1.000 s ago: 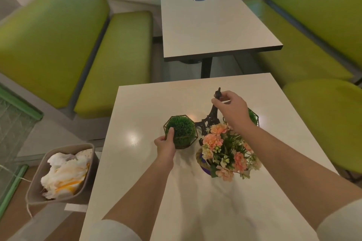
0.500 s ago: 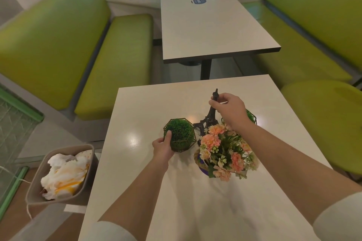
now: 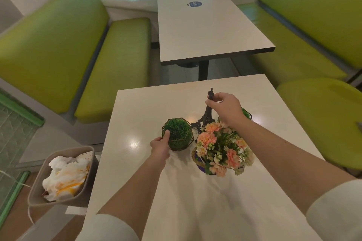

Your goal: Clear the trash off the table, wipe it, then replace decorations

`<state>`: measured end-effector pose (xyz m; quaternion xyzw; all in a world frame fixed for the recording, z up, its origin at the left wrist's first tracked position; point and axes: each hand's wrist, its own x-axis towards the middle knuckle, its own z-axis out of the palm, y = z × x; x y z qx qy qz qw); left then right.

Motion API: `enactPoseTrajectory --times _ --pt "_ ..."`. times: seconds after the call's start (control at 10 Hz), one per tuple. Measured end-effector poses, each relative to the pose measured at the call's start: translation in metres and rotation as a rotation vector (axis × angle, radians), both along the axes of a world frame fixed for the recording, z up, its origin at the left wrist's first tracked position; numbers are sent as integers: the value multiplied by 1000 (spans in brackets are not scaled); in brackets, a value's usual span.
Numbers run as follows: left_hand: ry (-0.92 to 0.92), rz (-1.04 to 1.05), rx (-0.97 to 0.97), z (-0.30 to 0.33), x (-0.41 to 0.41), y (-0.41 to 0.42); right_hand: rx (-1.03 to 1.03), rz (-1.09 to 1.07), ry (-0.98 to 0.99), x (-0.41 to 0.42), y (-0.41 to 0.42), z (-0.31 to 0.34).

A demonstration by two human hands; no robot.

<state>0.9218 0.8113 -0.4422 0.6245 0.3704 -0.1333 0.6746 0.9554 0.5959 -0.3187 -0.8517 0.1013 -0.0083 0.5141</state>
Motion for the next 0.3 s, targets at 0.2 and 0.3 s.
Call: enactPoseTrajectory --times 0.2,0.3 --pt "-43 -23 75 16 -4 1 -3 76 42 -12 -5 6" --pt "-51 -40 159 20 -5 1 -22 74 54 -22 -7 9"
